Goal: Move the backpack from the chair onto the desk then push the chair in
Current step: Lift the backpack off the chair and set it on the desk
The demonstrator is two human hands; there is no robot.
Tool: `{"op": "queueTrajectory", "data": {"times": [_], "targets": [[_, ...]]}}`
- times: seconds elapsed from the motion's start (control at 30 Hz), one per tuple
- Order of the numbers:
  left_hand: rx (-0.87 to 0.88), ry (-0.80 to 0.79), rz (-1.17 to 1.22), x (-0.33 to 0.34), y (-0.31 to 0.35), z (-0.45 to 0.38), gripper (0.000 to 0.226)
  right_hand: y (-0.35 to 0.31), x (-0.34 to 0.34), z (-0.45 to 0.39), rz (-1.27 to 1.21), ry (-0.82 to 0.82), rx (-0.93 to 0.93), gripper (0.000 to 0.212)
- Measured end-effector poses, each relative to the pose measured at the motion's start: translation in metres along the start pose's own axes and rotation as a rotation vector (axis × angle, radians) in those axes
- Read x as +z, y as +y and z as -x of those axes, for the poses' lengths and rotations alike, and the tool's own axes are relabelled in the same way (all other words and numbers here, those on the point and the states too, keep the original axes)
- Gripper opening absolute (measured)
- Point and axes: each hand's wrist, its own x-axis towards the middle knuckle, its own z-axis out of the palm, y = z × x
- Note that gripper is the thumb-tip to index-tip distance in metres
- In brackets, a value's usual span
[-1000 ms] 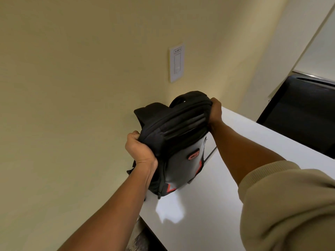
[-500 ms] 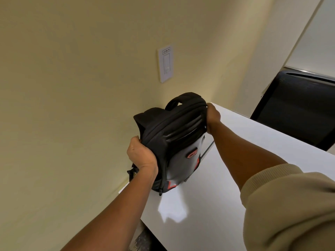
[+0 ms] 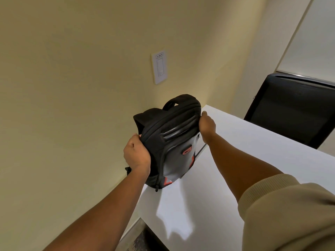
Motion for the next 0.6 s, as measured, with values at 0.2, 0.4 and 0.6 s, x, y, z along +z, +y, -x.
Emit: {"op": "queueTrajectory", "data": {"times": [0.2,0.4,0.6], "targets": [[0.132,-0.041,-0.166,-0.015,-0.006,0.008,0.037,0.015,-0.013,0.038,0.191,-0.003,-0.182,0.044],[0.412,-0.151,-0.455,-0.041,-0.003,0.006,0.042,0.022,-0.028,0.094,0.408,0.035,-0.374,0.049],[0.780,-0.311,-0.666,-0.094,0.010,0.008,0.034,0.032,-0.030,0.168,0.603,0.124,-0.430,0.052]]}}
